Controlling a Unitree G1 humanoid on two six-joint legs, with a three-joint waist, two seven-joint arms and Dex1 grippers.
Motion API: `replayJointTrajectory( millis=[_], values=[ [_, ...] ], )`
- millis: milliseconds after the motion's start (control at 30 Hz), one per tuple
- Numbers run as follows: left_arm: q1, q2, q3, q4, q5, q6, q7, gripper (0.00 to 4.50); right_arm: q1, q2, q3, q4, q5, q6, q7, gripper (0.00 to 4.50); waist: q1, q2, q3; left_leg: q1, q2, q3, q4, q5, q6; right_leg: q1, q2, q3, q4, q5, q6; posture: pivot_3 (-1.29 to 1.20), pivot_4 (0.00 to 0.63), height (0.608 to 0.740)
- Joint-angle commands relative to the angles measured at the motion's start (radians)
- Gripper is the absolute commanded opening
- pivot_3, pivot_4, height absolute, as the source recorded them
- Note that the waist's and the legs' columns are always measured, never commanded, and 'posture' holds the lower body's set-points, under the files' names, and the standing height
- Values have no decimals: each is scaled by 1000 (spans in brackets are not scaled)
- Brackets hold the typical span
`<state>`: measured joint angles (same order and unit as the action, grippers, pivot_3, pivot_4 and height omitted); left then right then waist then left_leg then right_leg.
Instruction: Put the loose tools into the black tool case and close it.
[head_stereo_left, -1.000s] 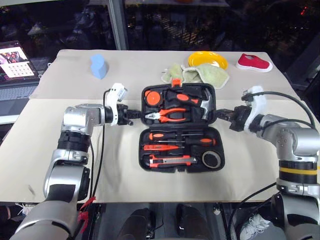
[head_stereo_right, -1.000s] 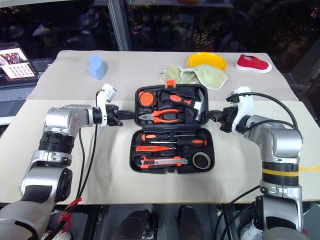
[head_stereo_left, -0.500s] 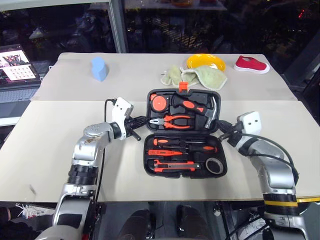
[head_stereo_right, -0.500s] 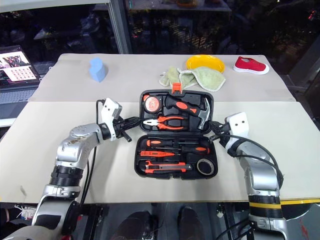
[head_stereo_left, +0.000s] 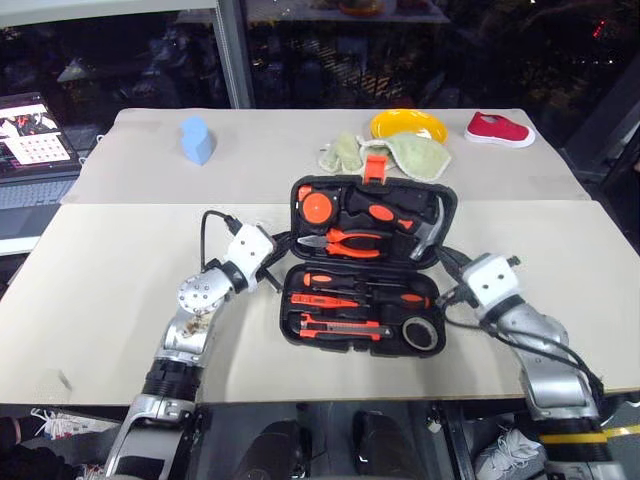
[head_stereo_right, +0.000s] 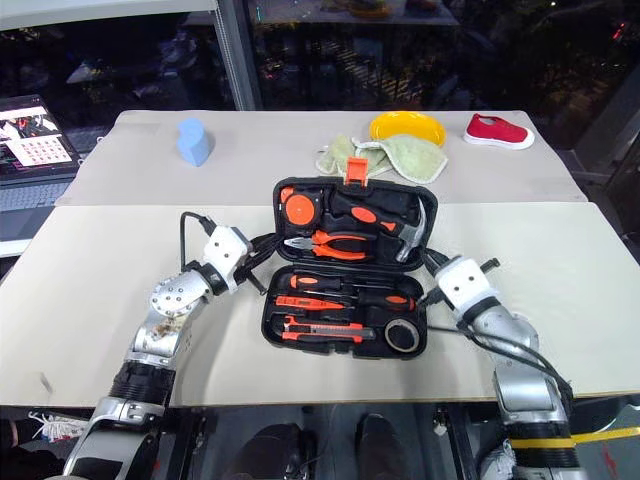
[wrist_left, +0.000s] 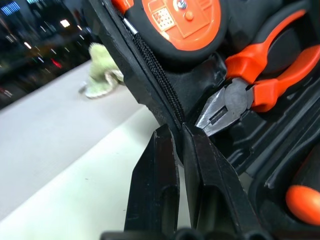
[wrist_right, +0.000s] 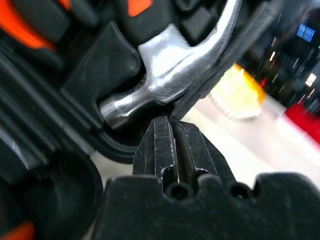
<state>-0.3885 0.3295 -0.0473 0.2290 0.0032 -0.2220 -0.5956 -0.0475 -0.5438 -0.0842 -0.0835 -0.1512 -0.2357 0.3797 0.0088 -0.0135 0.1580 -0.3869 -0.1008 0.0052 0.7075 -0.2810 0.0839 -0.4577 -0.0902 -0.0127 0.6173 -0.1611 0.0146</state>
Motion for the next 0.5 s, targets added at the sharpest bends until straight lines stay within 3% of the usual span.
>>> replayJointTrajectory(
  millis=[33,233,333,467,500],
  values=[
    [14,18,32,19,21,-82,64,15,40,-33,10,-62,-110,-160,-59,0,-3,0,0,1,0,1,0,0,0,1,0,0,0,0,0,0,150,740],
    [17,21,33,73,21,-99,89,15,97,-75,24,-8,-243,-299,-148,0,-4,0,0,11,1,2,-1,0,0,10,0,1,0,0,0,0,150,740],
    [19,33,38,90,16,-99,89,15,120,-93,27,11,-262,-338,-169,0,-4,0,0,20,3,2,-3,-4,7,20,2,0,-4,-3,5,0,150,740],
    [37,60,51,98,2,-83,78,15,168,-108,32,2,-257,-375,-166,0,-4,0,0,20,4,2,-3,-2,3,20,2,1,-4,-1,2,0,150,740],
    [52,73,62,88,-6,-74,74,382,201,-112,25,-30,-224,-372,-147,366,-4,0,0,20,4,2,-3,-1,1,20,2,1,-4,-1,1,0,150,740]
  ],
)
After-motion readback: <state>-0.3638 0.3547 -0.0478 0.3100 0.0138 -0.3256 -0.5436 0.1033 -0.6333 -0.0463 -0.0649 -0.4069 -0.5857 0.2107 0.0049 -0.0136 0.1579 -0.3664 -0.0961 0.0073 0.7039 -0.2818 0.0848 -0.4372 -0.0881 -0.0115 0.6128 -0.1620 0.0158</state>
